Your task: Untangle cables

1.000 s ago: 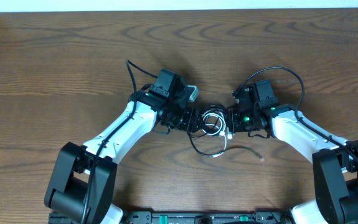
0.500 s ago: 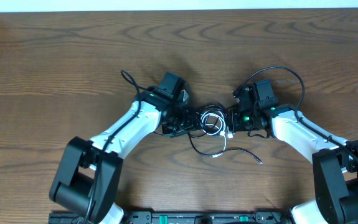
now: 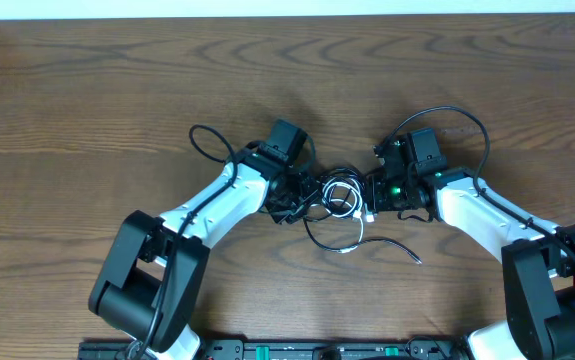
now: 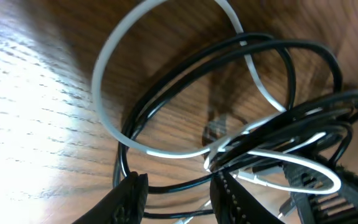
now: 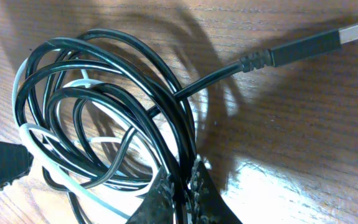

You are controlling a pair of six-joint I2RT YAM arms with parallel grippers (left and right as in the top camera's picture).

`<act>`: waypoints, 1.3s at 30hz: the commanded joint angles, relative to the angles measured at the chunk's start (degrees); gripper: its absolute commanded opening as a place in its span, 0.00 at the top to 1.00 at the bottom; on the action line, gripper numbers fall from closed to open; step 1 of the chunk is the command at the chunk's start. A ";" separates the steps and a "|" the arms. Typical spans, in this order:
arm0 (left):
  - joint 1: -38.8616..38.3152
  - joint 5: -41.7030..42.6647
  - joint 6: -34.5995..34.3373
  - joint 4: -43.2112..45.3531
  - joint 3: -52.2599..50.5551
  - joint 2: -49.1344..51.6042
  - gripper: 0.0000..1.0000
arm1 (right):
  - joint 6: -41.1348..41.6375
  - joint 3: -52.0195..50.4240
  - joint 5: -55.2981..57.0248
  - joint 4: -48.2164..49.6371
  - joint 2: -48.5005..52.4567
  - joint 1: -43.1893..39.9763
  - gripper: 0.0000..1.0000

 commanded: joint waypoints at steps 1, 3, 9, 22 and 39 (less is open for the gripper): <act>-1.95 -3.78 -4.02 -0.48 -0.35 0.96 0.61 | 0.39 0.17 -0.17 -0.13 -0.28 -0.20 0.99; -3.02 -6.01 -5.25 -0.94 -0.35 0.96 0.61 | 0.37 0.17 -0.17 -0.31 -0.28 -0.20 0.99; -3.85 -8.68 -6.12 -1.03 -0.35 1.03 0.61 | 0.39 0.17 -0.20 -0.48 -0.28 -0.20 0.99; -5.77 -11.80 -8.00 -0.98 -1.14 1.25 0.62 | 0.39 0.17 -0.20 -0.68 -0.28 -0.20 0.99; -7.13 -12.44 -7.10 -0.57 -1.09 4.33 0.72 | 0.37 0.17 -1.27 -0.70 -0.28 -0.20 0.99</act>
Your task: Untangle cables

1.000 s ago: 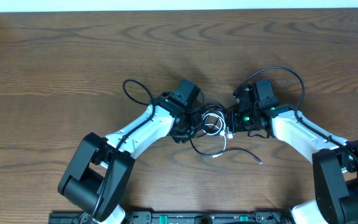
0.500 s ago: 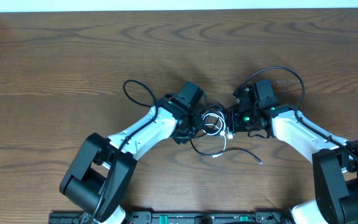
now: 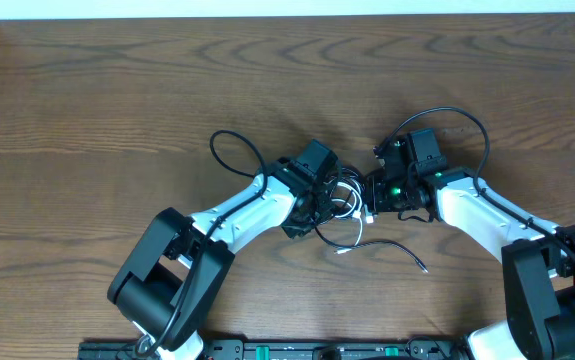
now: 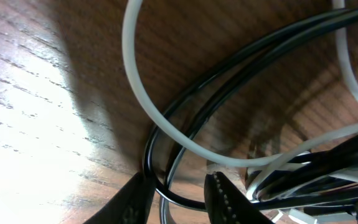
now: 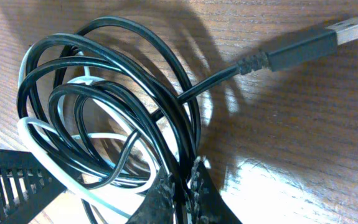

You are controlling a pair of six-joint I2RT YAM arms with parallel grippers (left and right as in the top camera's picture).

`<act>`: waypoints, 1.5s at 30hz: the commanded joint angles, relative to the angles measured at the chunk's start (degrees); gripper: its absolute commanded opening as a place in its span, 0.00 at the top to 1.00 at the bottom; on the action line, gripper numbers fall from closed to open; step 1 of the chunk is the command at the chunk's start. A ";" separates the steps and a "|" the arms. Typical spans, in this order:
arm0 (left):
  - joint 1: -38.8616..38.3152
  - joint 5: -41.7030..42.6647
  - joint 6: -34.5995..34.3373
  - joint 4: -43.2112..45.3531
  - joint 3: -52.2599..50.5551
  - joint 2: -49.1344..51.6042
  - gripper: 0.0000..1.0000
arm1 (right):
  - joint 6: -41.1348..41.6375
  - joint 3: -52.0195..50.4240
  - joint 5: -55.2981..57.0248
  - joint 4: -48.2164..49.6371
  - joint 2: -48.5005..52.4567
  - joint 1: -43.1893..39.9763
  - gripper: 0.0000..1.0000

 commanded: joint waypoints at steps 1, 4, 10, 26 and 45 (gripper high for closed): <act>1.20 -0.24 1.05 0.13 -0.98 1.36 0.77 | 0.37 0.17 -0.79 -0.09 -0.28 -0.20 0.99; 2.10 0.87 3.19 -0.24 -0.98 1.36 0.92 | 0.37 0.17 -0.79 -0.09 -0.28 -0.20 0.99; 5.64 0.83 9.68 -2.93 -0.98 1.14 0.92 | 0.37 0.17 -0.76 -0.09 -0.28 -0.20 0.99; 26.25 11.61 38.99 -4.52 -0.87 -12.24 0.57 | 0.42 0.17 2.45 -1.99 -0.28 -0.31 0.99; 1.99 -1.09 85.24 -5.09 -0.90 -10.27 0.37 | 0.42 0.17 2.25 -2.01 -0.28 -0.31 0.99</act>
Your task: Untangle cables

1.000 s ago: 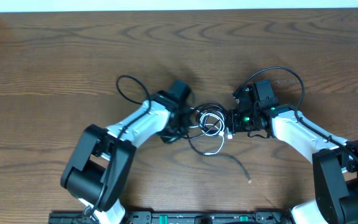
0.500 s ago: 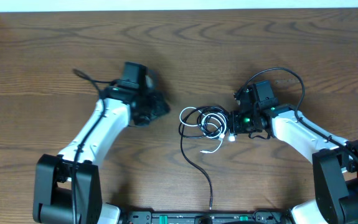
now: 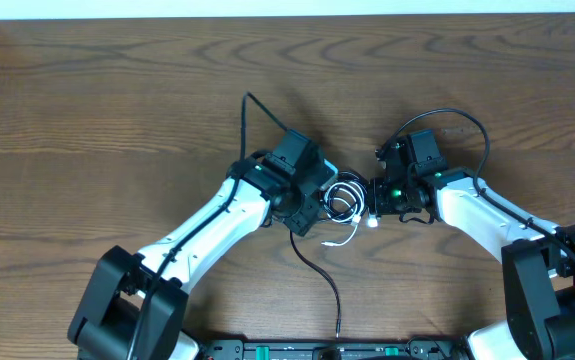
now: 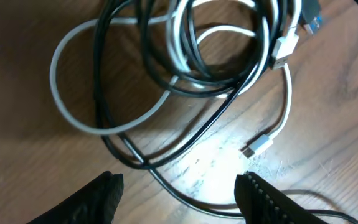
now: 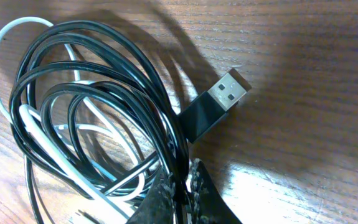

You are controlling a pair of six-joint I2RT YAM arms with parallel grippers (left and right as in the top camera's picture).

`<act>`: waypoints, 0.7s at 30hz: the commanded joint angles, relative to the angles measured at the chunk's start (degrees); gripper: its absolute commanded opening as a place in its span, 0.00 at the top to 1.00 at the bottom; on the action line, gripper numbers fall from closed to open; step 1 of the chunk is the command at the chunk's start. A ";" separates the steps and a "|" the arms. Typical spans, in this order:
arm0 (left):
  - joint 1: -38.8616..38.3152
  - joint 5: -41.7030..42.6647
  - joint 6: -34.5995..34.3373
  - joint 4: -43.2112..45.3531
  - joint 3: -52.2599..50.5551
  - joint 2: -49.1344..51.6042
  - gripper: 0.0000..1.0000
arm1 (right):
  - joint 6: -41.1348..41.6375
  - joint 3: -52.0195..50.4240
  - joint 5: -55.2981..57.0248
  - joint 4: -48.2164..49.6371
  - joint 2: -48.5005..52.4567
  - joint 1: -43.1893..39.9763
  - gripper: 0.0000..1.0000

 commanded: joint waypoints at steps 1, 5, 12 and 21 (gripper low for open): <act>-2.05 -1.60 4.04 2.03 -0.61 0.74 0.37 | 0.42 0.17 0.04 -0.02 -0.28 -0.31 0.99; -3.56 -1.60 3.21 4.85 -0.66 0.76 0.41 | 0.42 0.17 0.04 -0.02 -0.28 -0.31 0.99; -3.65 -1.38 -8.13 8.63 -0.76 0.79 0.42 | 0.42 0.17 0.02 -0.02 -0.28 -0.31 0.99; -3.67 -1.38 -51.17 7.56 -1.03 0.85 0.50 | 0.42 0.17 0.02 -0.31 -0.28 -0.31 0.99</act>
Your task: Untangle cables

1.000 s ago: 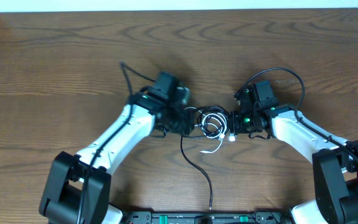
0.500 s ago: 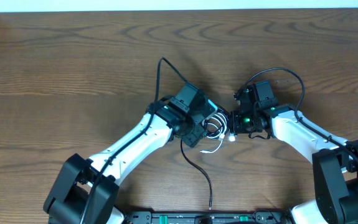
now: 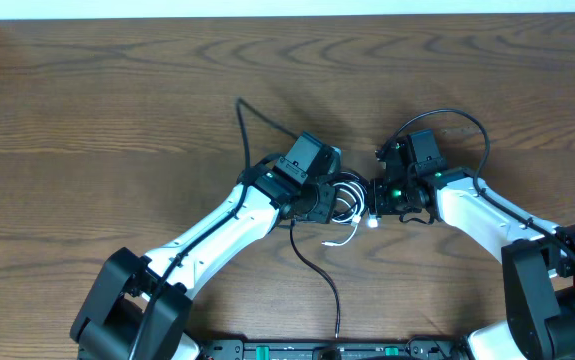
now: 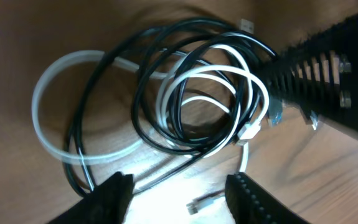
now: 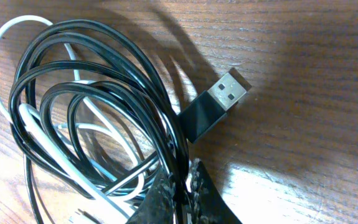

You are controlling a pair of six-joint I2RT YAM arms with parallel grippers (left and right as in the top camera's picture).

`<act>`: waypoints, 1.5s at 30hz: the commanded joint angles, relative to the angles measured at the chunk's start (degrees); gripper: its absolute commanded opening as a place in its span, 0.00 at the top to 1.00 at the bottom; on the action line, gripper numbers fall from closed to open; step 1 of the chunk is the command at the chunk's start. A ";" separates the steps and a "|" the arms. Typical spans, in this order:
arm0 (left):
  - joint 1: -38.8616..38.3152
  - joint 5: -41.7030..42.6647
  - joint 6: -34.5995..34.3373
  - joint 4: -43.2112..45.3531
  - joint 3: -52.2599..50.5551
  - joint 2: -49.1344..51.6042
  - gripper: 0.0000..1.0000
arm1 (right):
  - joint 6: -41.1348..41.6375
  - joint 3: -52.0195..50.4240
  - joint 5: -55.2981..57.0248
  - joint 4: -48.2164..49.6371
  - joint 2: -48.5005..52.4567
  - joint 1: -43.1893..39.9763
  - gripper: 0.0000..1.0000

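Observation:
A tangle of black and white cables (image 3: 345,197) lies on the wooden table between my two grippers. In the left wrist view the tangle (image 4: 191,106) forms loose loops. My left gripper (image 3: 319,200) hovers over its left side, open (image 4: 182,202), with only the table and a small white connector (image 4: 202,202) below the gap. My right gripper (image 3: 372,195) is shut on black strands (image 5: 182,180) at the coil's right edge. A black USB plug (image 5: 219,102) lies just beside the coil (image 5: 91,118).
A loose black cable tail (image 3: 317,270) runs from the tangle toward the table's front edge. A short white cable end (image 3: 342,240) lies just below the tangle. Both arms (image 3: 217,230) (image 3: 487,215) reach in from the front.
My left gripper has shifted a little right and turned, closer over the tangle, still open. The right gripper and the strands in it have not moved.
First my left fingers stood low around black strands at the tangle's left, and a black tail lay to the front right. Then the left gripper was pressed further in. Later it was raised and open, the tail ran toward the front edge, and the USB plug lay nearer the coil.

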 commanded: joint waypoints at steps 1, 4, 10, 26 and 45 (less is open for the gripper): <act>-0.09 -0.37 -29.86 -1.42 -1.07 0.85 0.51 | 0.39 0.17 0.04 -0.15 -0.28 -0.31 0.99; -0.09 -0.46 -43.80 -1.33 -2.38 0.85 0.39 | 0.39 0.17 0.04 -0.42 -0.28 -0.31 0.99; -0.09 -1.11 -63.69 -0.92 -5.64 0.85 0.08 | 0.39 0.17 0.04 -0.72 -0.28 -0.31 0.99; -2.56 -6.75 -66.75 1.33 -6.05 6.40 0.27 | 0.37 0.17 -0.20 -0.72 -0.28 -0.31 0.99; -2.80 -11.50 -65.57 7.04 -6.05 9.62 0.76 | 0.37 0.17 -0.20 -0.72 -0.28 -0.31 0.99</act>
